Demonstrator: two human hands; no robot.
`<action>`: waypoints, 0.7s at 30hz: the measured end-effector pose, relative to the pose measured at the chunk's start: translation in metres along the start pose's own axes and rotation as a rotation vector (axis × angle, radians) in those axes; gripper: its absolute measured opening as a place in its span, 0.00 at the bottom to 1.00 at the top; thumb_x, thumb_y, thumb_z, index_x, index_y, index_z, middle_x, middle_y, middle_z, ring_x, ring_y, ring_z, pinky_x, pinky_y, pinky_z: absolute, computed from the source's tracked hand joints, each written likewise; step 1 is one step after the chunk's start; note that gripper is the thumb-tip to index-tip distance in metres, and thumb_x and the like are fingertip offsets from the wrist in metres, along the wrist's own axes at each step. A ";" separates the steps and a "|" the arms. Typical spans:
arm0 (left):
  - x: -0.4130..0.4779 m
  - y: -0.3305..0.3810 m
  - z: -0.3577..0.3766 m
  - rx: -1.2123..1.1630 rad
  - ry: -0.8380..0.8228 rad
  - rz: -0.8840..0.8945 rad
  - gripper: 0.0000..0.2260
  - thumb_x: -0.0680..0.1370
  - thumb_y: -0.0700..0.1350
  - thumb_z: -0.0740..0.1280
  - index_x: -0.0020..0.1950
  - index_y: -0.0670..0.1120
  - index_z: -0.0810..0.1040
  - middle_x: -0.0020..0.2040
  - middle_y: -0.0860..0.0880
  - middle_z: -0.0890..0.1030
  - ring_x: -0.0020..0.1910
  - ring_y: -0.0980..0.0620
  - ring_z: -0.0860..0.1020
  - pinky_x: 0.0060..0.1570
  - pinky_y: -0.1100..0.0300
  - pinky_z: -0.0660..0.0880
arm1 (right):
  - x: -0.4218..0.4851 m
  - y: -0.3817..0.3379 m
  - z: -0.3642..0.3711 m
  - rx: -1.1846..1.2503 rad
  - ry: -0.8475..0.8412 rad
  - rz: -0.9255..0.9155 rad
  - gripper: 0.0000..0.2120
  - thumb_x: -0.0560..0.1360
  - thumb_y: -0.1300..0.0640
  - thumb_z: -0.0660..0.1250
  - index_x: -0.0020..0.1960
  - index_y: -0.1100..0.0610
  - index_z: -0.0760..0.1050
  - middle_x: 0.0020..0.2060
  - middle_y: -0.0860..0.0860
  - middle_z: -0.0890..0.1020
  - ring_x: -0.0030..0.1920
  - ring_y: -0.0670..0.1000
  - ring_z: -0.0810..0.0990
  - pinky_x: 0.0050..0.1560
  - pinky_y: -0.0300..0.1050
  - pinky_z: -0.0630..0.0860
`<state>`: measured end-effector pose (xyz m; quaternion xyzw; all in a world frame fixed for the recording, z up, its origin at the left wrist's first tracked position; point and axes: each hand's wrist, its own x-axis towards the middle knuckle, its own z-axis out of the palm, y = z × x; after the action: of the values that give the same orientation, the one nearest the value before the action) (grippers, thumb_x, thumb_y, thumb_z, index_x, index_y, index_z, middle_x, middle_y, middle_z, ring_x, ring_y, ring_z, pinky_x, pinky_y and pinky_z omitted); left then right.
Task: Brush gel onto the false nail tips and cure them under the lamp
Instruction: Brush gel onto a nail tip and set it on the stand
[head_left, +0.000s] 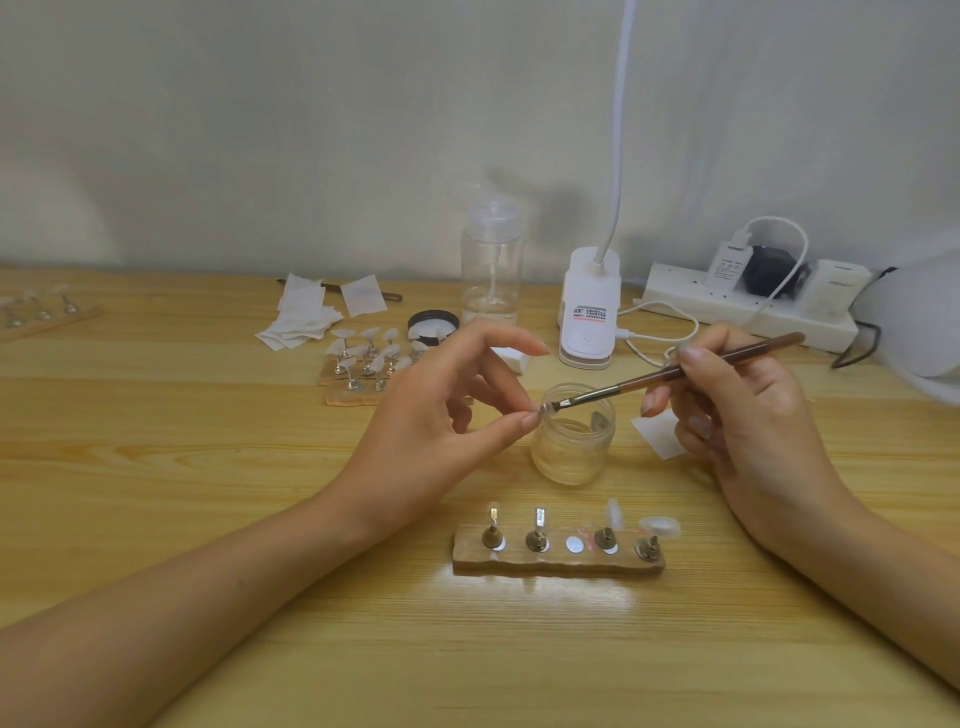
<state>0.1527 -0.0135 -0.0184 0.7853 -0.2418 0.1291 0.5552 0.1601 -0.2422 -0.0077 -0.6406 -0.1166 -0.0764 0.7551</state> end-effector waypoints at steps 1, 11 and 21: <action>0.000 0.000 0.000 0.000 -0.001 0.001 0.16 0.76 0.37 0.74 0.61 0.50 0.77 0.41 0.55 0.83 0.44 0.53 0.83 0.33 0.50 0.71 | 0.000 0.000 0.000 0.000 0.012 0.004 0.11 0.70 0.49 0.66 0.41 0.54 0.68 0.30 0.55 0.81 0.24 0.45 0.63 0.22 0.34 0.59; 0.000 0.000 -0.001 0.001 -0.004 0.009 0.16 0.76 0.38 0.74 0.61 0.50 0.77 0.41 0.54 0.82 0.45 0.52 0.83 0.34 0.46 0.71 | -0.001 -0.001 0.000 0.002 0.010 -0.002 0.10 0.72 0.50 0.66 0.41 0.54 0.68 0.30 0.54 0.81 0.25 0.45 0.64 0.23 0.35 0.60; -0.001 0.002 0.000 -0.004 -0.002 0.005 0.17 0.76 0.38 0.74 0.61 0.51 0.77 0.41 0.54 0.82 0.46 0.52 0.83 0.34 0.45 0.71 | 0.000 0.000 0.000 0.021 0.018 -0.016 0.09 0.73 0.50 0.67 0.40 0.52 0.69 0.30 0.55 0.81 0.25 0.46 0.63 0.24 0.37 0.58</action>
<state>0.1512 -0.0135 -0.0173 0.7835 -0.2447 0.1292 0.5563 0.1601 -0.2427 -0.0076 -0.6309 -0.1159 -0.0869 0.7622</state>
